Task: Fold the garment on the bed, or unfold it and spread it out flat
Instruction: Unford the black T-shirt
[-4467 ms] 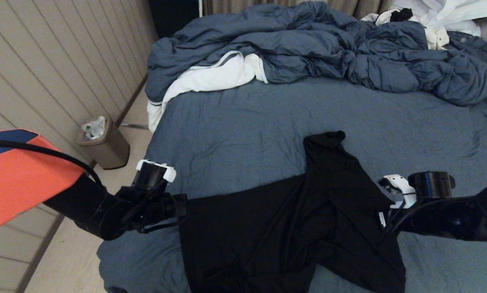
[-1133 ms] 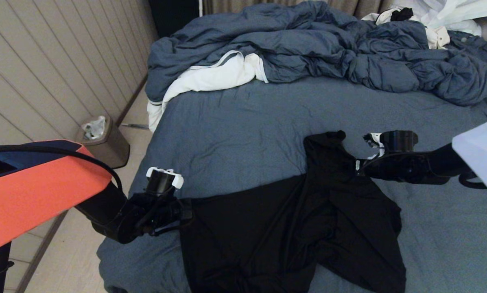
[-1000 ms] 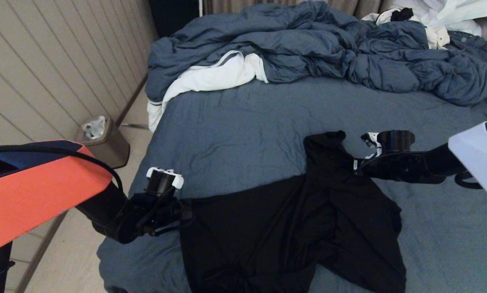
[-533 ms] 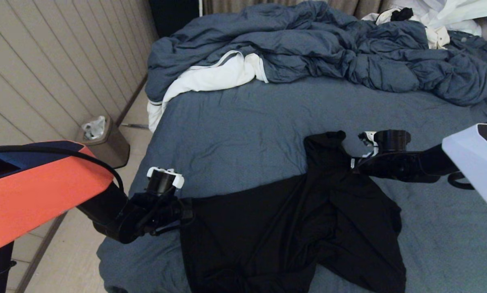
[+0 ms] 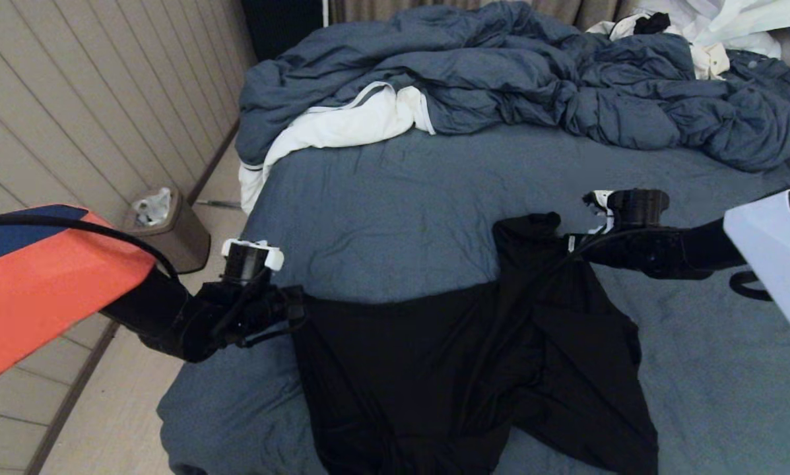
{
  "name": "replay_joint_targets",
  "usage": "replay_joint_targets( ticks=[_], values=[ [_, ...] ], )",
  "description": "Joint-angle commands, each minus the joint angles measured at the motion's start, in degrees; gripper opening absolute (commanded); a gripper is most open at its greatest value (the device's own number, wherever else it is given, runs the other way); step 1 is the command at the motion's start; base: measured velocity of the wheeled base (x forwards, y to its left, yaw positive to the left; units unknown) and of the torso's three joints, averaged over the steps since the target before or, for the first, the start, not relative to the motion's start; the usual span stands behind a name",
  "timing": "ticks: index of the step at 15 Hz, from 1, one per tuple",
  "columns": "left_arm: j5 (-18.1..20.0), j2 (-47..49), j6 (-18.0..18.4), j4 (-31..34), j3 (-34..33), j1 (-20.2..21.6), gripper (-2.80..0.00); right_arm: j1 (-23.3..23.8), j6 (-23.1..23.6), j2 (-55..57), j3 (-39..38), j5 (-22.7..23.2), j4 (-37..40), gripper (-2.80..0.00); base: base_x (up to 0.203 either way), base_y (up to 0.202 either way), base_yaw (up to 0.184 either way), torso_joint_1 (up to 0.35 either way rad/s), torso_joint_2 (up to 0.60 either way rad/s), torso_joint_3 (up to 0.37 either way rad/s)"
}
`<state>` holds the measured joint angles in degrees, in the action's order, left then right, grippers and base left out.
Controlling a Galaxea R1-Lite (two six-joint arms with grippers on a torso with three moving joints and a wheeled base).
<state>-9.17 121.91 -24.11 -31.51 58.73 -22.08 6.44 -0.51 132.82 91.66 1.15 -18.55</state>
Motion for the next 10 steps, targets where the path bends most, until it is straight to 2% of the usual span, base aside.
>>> replay_joint_targets(
  ticks=[1,5,10],
  values=[
    [-0.1,-0.6,-0.2,2.6,5.1,2.0,-2.8,-0.3,-0.1,0.9,3.6,-2.0,-0.2,-2.8,0.0,0.0,0.0,0.0,0.0,0.0],
    [-0.1,-2.1,-0.2,7.8,12.1,3.7,-2.8,-0.2,-0.3,0.4,6.2,-4.1,-0.6,-2.8,0.0,0.0,0.0,0.0,0.0,0.0],
    [-0.1,-5.9,-0.1,10.1,14.4,3.7,-2.8,0.0,-2.6,-2.4,7.4,-5.2,-0.6,-2.8,0.0,0.0,0.0,0.0,0.0,0.0]
  ],
)
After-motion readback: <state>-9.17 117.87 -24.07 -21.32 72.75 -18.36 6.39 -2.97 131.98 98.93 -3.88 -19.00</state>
